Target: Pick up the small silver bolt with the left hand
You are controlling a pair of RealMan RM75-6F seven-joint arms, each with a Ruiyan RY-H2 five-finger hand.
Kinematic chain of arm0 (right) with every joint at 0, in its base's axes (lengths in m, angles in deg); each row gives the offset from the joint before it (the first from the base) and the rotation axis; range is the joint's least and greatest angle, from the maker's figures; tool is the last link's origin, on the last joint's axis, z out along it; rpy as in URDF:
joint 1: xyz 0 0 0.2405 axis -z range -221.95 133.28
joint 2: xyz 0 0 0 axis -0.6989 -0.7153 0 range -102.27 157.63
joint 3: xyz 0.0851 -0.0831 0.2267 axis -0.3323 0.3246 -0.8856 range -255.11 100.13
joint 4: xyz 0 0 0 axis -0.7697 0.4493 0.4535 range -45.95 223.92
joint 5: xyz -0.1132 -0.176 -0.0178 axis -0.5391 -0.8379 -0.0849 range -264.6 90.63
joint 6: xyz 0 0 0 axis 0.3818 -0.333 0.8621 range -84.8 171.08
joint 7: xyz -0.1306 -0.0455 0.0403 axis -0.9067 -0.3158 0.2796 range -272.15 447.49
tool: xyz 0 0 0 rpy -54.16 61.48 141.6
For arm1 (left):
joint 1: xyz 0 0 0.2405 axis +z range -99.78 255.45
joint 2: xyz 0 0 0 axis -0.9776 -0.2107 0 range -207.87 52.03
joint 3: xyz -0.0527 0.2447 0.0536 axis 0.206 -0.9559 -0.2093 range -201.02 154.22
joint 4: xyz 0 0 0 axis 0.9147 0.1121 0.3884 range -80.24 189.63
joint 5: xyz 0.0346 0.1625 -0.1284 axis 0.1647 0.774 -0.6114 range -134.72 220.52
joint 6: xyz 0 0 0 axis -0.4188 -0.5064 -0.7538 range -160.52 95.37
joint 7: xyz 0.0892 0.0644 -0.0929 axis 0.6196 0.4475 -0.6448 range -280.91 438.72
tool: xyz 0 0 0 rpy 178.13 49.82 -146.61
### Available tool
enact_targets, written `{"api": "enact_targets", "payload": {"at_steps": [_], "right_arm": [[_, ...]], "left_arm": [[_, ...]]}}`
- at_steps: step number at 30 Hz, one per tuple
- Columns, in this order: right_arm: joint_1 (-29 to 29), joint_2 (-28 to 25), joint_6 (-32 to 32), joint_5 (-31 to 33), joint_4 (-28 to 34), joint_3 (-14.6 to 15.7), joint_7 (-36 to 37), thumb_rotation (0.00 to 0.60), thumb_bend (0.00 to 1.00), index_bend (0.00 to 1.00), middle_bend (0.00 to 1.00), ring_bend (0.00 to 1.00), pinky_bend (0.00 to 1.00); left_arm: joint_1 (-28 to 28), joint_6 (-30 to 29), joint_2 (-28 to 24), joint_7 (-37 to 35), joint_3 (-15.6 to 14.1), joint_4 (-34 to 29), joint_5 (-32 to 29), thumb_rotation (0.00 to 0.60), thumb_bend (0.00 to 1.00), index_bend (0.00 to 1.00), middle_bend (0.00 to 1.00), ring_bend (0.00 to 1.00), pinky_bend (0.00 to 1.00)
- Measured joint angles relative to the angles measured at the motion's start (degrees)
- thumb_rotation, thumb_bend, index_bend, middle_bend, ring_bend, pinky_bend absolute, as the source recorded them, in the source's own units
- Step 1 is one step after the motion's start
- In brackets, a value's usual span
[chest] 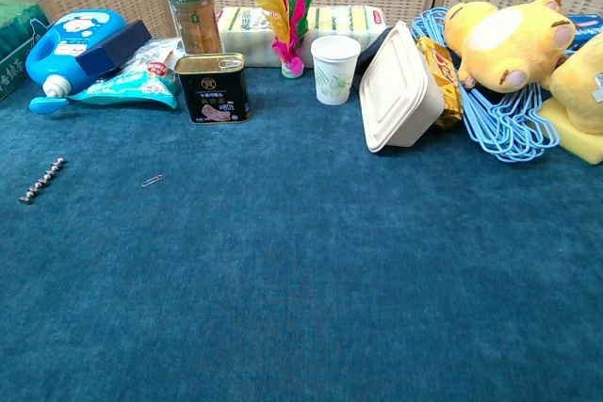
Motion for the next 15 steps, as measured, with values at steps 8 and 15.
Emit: {"api": "enact_targets", "payload": {"at_steps": [8, 15], "right_arm": [[-0.03, 0.16, -0.19, 0.23, -0.14, 0.00, -0.28, 0.600, 0.00, 0.00, 0.00, 0.00, 0.00], [0.12, 0.04, 0.08, 0.55, 0.03, -0.21, -0.22, 0.600, 0.00, 0.00, 0.00, 0.00, 0.00]], "left_arm": [[-0.36, 0.85, 0.57, 0.53, -0.20, 1.37, -0.09, 0.600, 0.38, 0.08, 0.00, 0.00, 0.12], [-1.86, 1.98, 2.66, -0.55, 0.37, 6.97, 0.24, 0.600, 0.38, 0.05, 0.00, 0.00, 0.12]]}}
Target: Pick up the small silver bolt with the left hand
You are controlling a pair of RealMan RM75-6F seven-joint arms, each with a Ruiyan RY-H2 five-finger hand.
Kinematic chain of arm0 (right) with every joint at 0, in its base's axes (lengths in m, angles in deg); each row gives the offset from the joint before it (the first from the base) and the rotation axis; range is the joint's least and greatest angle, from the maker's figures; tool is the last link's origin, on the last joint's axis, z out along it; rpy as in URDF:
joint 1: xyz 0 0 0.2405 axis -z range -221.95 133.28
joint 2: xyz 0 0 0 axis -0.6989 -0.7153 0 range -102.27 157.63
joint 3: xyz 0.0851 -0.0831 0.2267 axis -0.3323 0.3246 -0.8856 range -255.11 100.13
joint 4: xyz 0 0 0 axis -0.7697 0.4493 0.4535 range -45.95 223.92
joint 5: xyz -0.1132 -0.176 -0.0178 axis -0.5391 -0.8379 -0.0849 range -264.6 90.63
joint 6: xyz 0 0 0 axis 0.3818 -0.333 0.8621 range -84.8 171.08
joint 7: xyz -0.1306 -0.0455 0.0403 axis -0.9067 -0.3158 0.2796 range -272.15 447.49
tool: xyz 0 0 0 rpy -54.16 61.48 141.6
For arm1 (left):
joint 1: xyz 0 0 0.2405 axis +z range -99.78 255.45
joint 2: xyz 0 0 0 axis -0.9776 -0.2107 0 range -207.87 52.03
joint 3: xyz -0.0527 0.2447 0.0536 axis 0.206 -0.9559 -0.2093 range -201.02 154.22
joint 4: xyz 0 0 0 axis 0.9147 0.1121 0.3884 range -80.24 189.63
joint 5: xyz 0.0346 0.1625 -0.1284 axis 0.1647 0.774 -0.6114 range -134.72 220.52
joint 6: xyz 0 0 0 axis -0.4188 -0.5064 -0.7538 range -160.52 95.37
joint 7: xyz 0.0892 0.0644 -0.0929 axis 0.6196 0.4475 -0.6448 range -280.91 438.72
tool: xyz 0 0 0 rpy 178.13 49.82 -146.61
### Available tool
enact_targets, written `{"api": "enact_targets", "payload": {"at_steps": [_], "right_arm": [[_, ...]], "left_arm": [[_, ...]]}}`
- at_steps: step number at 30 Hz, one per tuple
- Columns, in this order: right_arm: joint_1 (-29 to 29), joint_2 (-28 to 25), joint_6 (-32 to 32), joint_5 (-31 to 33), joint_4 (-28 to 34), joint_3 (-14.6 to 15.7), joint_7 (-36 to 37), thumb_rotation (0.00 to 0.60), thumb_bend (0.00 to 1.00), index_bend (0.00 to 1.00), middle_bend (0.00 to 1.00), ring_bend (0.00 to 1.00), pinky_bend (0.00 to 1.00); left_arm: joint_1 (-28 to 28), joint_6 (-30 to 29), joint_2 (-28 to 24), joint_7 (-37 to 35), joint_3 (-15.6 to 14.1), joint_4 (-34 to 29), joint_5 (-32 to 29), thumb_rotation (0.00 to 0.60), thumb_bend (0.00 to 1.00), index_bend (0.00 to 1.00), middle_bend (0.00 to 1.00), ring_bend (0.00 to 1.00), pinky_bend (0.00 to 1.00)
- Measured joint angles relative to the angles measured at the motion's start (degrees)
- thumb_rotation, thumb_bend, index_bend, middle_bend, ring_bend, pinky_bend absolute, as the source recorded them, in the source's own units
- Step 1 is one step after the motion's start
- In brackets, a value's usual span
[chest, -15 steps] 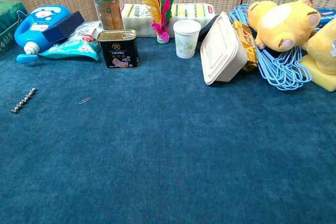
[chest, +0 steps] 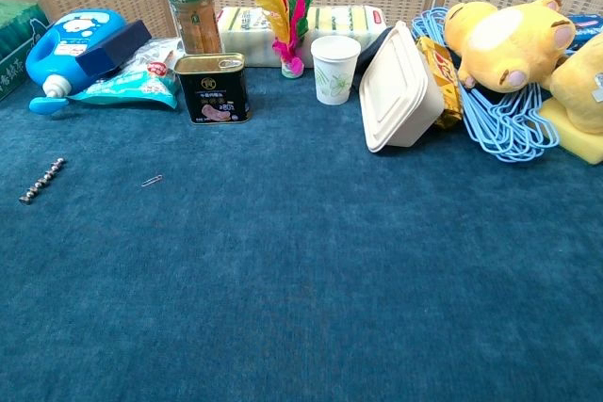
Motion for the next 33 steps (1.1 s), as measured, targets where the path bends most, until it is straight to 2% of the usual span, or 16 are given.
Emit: {"api": "enact_targets", "payload": {"at_steps": [3, 9, 12, 16, 23, 33], "right_arm": [[-0.01, 0.03, 0.03, 0.06, -0.05, -0.07, -0.18, 0.600, 0.00, 0.00, 0.00, 0.00, 0.00], [-0.15, 0.40, -0.30, 0.49, -0.25, -0.17, -1.01, 0.600, 0.00, 0.00, 0.00, 0.00, 0.00], [-0.23, 0.62, -0.52, 0.69, -0.43, -0.17, -1.40, 0.600, 0.00, 0.00, 0.00, 0.00, 0.00], [-0.21, 0.74, -0.37, 0.69, -0.38, -0.20, -1.72, 0.600, 0.00, 0.00, 0.00, 0.00, 0.00], [-0.11, 0.56, -0.26, 0.85, -0.25, -0.31, -1.43, 0.600, 0.00, 0.00, 0.00, 0.00, 0.00], [-0.12, -0.07, -0.54, 1.08, -0.09, -0.41, -0.06, 0.600, 0.00, 0.00, 0.00, 0.00, 0.00]], "left_arm": [[-1.08, 0.23, 1.55, -0.98, 0.33, 4.94, 0.82, 0.600, 0.38, 0.17, 0.00, 0.00, 0.12], [-4.11, 1.03, 5.48, -4.72, 0.19, 18.54, 3.79, 0.600, 0.38, 0.29, 0.00, 0.00, 0.12], [-6.44, 1.67, 6.95, -5.01, -0.50, 24.49, 6.67, 0.600, 0.38, 0.31, 0.00, 0.00, 0.12], [-9.23, 1.90, 8.63, -1.66, -1.78, 30.29, 11.19, 0.600, 0.38, 0.31, 0.00, 0.00, 0.12], [-12.66, 3.12, 11.50, 5.07, -3.82, 34.43, 14.92, 0.600, 0.40, 0.33, 0.06, 0.09, 0.22], [-15.53, 3.62, 16.54, 9.50, -5.69, 41.86, 17.58, 0.600, 0.40, 0.33, 0.07, 0.09, 0.22]]}}
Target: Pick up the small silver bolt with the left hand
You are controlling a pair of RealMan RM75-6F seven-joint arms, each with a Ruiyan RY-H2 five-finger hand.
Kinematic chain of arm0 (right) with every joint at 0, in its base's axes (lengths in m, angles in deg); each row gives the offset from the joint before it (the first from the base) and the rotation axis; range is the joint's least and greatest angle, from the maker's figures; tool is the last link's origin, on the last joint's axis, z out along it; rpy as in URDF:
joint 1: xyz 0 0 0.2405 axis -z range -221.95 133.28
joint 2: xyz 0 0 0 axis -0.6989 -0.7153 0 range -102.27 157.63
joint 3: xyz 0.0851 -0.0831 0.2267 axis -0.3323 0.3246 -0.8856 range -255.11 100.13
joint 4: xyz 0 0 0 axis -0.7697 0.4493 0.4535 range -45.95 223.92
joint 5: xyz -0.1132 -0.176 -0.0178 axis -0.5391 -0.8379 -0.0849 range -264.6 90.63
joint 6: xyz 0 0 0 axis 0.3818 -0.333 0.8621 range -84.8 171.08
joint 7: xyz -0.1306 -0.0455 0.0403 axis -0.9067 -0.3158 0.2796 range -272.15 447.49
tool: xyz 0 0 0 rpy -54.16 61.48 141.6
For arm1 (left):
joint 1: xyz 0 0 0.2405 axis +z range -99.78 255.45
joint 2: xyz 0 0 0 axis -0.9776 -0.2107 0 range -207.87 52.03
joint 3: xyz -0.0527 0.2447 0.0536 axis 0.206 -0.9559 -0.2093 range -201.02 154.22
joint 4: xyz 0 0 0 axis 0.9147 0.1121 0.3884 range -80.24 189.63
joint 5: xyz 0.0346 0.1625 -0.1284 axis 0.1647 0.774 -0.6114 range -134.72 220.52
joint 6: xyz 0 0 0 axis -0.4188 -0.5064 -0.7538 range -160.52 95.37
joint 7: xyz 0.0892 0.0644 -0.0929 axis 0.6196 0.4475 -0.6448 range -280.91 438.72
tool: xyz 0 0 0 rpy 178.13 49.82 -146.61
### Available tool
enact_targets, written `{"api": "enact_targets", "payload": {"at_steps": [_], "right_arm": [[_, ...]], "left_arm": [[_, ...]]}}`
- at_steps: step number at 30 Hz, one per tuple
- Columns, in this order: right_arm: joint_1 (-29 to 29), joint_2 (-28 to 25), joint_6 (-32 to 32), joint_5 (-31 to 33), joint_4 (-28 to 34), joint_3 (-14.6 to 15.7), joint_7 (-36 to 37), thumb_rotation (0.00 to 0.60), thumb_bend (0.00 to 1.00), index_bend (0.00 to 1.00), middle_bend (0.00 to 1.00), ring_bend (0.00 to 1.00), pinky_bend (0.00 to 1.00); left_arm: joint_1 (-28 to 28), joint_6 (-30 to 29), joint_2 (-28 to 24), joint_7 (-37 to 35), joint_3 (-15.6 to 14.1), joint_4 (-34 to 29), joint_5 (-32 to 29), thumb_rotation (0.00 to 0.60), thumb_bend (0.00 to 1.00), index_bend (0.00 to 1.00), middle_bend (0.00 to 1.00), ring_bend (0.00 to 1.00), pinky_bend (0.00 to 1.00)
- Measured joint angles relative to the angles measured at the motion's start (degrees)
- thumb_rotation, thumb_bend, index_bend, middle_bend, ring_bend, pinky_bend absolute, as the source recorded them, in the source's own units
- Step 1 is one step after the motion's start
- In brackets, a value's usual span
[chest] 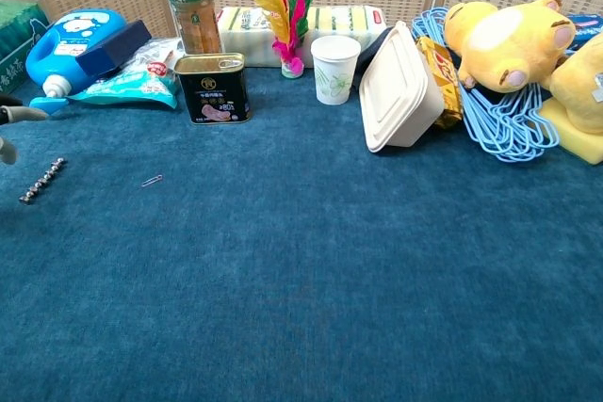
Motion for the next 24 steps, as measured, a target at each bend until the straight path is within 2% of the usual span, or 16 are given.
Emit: {"api": "enact_targets", "payload": {"at_steps": [4, 8, 12, 24], "right_arm": [[-0.03, 0.06, -0.14, 0.06, -0.02, 0.06, -0.22, 0.600, 0.00, 0.00, 0.00, 0.00, 0.00], [0.05, 0.08, 0.14, 0.15, -0.01, -0.07, -0.20, 0.600, 0.00, 0.00, 0.00, 0.00, 0.00], [0.06, -0.11, 0.09, 0.51, -0.03, -0.27, 0.41, 0.600, 0.00, 0.00, 0.00, 0.00, 0.00], [-0.12, -0.16, -0.58, 0.34, 0.15, 0.05, 0.69, 0.600, 0.00, 0.00, 0.00, 0.00, 0.00]], "left_arm": [[-1.37, -0.44, 1.97, 1.15, 0.02, 2.78, 0.40, 0.600, 0.40, 0.30, 0.06, 0.09, 0.22], [-2.46, -1.29, 4.21, 2.19, -0.12, 5.98, 0.93, 0.600, 0.40, 0.13, 0.00, 0.09, 0.22], [-2.72, -1.63, 6.65, 2.29, -0.36, 8.79, 0.59, 0.600, 0.40, 0.04, 0.00, 0.08, 0.22], [-1.82, 0.25, 8.40, 2.36, -2.25, 11.62, -1.45, 0.600, 0.40, 0.01, 0.00, 0.08, 0.22]]}}
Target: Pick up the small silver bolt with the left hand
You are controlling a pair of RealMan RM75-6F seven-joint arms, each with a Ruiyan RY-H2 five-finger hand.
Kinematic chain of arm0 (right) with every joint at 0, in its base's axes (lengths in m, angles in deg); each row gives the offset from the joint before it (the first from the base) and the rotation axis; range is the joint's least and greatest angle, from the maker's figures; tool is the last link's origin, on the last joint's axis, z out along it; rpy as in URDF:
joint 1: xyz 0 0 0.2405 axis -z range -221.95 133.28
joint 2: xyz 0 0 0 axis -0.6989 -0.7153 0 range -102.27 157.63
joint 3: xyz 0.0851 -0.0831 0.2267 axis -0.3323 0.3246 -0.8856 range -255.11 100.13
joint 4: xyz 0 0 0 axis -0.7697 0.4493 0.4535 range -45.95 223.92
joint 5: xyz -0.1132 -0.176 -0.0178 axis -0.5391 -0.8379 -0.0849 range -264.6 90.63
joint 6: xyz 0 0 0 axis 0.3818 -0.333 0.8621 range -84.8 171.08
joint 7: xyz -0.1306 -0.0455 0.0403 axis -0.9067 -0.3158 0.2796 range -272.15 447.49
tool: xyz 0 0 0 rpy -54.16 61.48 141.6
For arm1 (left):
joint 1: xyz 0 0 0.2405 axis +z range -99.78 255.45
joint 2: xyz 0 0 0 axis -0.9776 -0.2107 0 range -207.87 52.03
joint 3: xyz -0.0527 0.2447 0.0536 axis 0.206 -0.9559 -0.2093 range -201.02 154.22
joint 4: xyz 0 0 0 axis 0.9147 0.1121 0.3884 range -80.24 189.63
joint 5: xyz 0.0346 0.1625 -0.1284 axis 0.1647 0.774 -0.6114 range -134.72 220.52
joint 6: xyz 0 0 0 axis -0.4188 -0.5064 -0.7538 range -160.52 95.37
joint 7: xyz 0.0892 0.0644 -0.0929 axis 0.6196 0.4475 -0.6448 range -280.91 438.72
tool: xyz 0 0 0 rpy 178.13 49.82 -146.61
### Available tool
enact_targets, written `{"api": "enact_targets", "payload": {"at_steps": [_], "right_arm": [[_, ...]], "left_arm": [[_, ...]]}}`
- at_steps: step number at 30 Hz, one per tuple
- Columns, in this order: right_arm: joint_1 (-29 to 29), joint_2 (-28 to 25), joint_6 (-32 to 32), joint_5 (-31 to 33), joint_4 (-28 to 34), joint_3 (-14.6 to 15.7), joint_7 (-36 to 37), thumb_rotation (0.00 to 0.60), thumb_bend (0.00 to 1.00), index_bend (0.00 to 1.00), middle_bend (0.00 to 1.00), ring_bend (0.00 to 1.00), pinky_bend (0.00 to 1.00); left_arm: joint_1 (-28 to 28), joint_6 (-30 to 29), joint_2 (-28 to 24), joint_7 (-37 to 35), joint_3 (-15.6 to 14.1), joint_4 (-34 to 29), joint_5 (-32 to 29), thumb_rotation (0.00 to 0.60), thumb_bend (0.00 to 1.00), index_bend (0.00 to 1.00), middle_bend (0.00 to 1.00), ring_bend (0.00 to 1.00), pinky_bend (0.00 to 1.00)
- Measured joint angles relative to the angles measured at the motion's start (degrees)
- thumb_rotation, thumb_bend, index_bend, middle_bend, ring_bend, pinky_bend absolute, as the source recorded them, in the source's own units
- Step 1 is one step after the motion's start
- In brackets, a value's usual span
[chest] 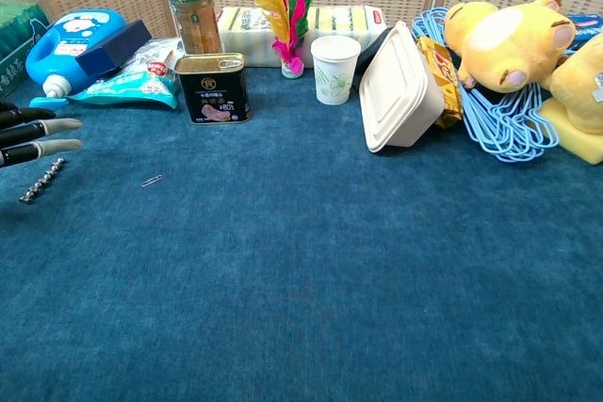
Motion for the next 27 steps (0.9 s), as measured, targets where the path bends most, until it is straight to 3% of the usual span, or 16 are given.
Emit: {"api": "enact_targets", "payload": {"at_steps": [18, 27], "right_arm": [[-0.09, -0.38, -0.60, 0.13, 0.41, 0.21, 1.10, 0.600, 0.00, 0.00, 0.00, 0.00, 0.00], [-0.10, -0.62, -0.72, 0.42, 0.45, 0.10, 1.63, 0.600, 0.00, 0.00, 0.00, 0.00, 0.00]], "left_arm": [[0.13, 1.11, 3.07, 2.61, -0.30, 0.88, -2.59, 0.600, 0.40, 0.01, 0.00, 0.09, 0.22], [-1.02, 2.77, 3.76, 5.51, 0.48, -2.58, -4.34, 0.600, 0.40, 0.01, 0.00, 0.10, 0.22]]}}
